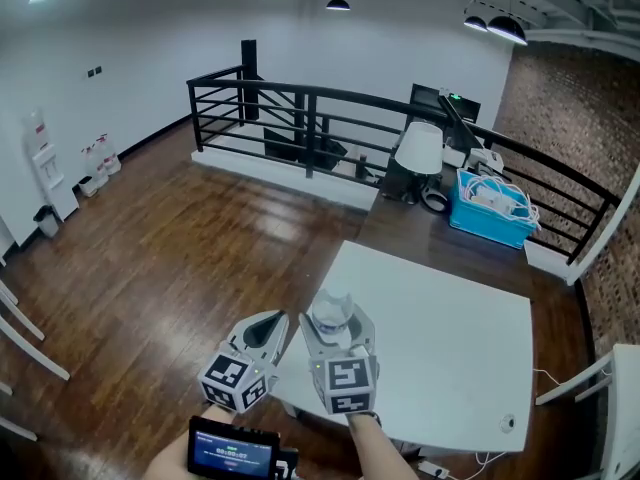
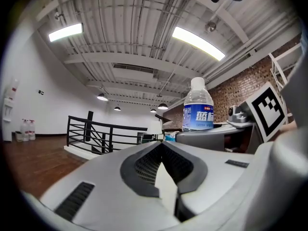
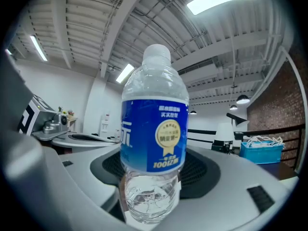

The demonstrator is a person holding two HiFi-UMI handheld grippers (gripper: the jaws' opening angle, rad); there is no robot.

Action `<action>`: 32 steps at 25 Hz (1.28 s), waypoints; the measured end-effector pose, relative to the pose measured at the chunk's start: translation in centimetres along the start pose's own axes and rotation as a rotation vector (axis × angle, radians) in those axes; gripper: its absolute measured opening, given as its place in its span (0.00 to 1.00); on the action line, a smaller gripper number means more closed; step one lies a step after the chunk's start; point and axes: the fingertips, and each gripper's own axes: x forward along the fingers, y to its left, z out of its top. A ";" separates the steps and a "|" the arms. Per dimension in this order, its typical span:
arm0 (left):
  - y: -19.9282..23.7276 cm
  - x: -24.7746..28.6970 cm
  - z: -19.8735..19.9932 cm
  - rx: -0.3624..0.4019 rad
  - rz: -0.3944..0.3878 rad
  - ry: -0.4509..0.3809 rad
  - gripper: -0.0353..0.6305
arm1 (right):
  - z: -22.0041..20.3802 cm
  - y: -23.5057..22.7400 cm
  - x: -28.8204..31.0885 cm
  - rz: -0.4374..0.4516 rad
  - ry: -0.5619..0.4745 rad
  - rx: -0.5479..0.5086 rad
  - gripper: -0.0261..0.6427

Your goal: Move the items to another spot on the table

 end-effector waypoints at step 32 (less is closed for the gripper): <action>-16.0 6.2 1.9 0.019 -0.177 -0.016 0.06 | 0.1 -11.6 -12.4 -0.156 0.008 0.011 0.47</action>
